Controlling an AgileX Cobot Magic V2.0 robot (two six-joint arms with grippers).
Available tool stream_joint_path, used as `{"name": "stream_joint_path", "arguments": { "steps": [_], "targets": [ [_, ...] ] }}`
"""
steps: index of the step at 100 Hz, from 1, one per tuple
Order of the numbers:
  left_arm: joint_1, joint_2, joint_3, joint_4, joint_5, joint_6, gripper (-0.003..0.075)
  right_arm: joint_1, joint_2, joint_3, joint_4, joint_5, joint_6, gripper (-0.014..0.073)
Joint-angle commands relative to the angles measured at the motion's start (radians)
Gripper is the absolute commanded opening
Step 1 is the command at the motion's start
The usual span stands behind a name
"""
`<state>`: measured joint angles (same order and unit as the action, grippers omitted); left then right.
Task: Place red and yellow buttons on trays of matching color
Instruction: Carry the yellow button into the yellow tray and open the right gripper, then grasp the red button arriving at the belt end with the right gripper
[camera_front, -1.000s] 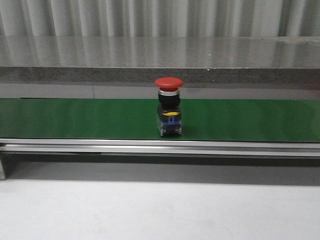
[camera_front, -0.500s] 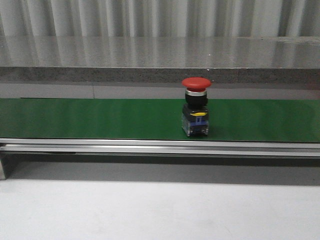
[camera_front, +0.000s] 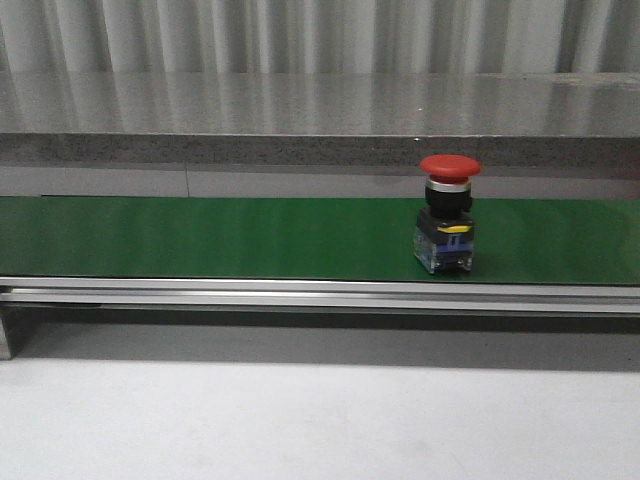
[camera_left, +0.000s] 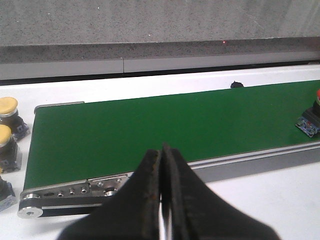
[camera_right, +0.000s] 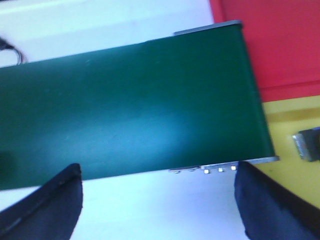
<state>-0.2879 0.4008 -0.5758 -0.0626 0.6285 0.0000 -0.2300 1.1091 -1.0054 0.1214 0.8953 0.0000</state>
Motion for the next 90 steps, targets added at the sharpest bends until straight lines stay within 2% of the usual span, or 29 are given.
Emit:
{"name": "stream_joint_path", "arguments": {
  "steps": [1, 25, 39, 65, 90],
  "targets": [
    [-0.007, 0.007, -0.026, -0.012, -0.077, 0.000, -0.0020, 0.062, -0.013, -0.022, 0.031, -0.019, -0.044, 0.0650],
    [-0.007, 0.007, -0.026, -0.012, -0.077, 0.000, -0.0020, 0.241, 0.066, -0.025, 0.097, 0.051, -0.142, 0.0647],
    [-0.007, 0.007, -0.026, -0.012, -0.077, 0.000, -0.0020, 0.306, 0.130, -0.025, 0.100, 0.086, -0.185, 0.0647],
    [-0.007, 0.007, -0.026, -0.012, -0.077, 0.000, -0.0020, 0.352, 0.220, -0.026, 0.195, 0.072, -0.335, 0.0647],
    [-0.007, 0.007, -0.026, -0.012, -0.079, 0.000, -0.0020, 0.353, 0.297, -0.055, 0.213, -0.033, -0.364, 0.0647]
  ]
}}
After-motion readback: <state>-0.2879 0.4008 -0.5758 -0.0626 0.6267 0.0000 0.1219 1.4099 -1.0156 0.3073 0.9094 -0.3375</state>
